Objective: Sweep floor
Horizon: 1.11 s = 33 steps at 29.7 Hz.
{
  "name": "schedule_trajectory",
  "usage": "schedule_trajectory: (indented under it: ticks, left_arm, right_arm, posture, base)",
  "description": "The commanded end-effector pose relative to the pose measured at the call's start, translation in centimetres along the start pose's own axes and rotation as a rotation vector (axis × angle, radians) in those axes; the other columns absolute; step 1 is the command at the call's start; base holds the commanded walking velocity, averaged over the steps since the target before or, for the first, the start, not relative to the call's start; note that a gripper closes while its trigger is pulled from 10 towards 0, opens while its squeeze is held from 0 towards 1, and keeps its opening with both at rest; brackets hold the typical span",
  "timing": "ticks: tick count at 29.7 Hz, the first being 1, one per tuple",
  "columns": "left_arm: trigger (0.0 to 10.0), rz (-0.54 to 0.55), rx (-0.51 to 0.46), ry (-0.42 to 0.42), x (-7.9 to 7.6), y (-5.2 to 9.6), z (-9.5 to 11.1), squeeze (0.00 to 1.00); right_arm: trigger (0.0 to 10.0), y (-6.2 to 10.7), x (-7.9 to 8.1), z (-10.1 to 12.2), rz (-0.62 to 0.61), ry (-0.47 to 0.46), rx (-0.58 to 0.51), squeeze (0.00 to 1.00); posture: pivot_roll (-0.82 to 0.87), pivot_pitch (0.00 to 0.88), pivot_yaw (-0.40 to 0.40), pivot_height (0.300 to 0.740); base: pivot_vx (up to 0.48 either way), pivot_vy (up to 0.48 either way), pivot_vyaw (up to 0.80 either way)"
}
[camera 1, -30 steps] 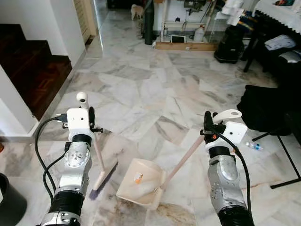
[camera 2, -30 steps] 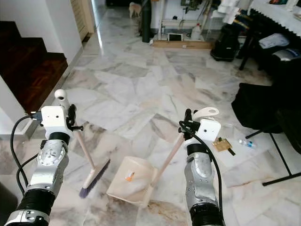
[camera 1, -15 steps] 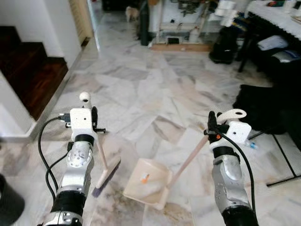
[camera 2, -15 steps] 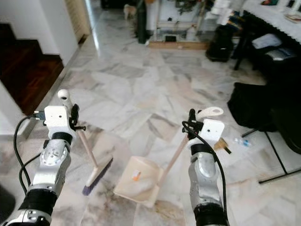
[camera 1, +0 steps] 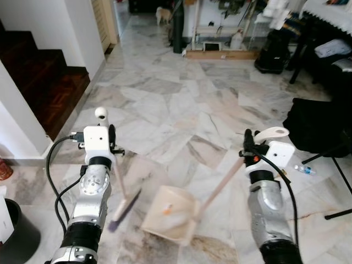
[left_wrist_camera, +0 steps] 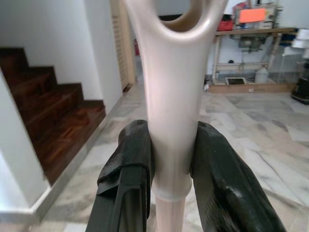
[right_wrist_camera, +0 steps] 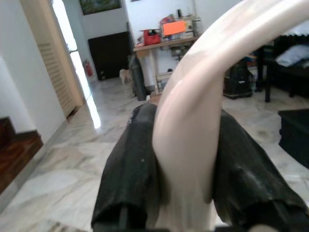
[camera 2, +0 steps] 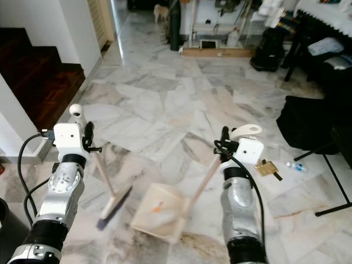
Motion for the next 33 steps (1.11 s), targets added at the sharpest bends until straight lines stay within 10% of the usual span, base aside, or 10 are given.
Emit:
schedule_trajectory:
  ticks: [1,33]
  left_arm:
    - [10.0,0.010,-0.043,-0.016,0.59,-0.41,1.14,0.00]
    - [10.0,0.001,-0.052,-0.012,0.50,-0.49,1.43,0.00]
  right_arm:
    - [10.0,-0.64,1.19,1.40,0.024,-0.032,-0.062,0.00]
    - [10.0,-0.56,1.26,1.18,0.019,-0.060,-0.054,0.00]
  posture:
    - [0.01,0.000,0.009,0.740]
    - [0.02,0.000,0.013,0.740]
  base:
    - [0.000,0.480,0.80]
    - [0.000,0.450,0.10]
Point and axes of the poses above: a point about 5 cm out from each wrist's last joint towards the gripper, its own y axis pointing back from the gripper into the wrist, its own z axis along the axis of the wrist's last joint, x = y × z, the point moved 2 cm from there along -y, pointing out of the wrist towards the gripper, and after that the axes turned 5 degrees about y, right-handed, at the moved point
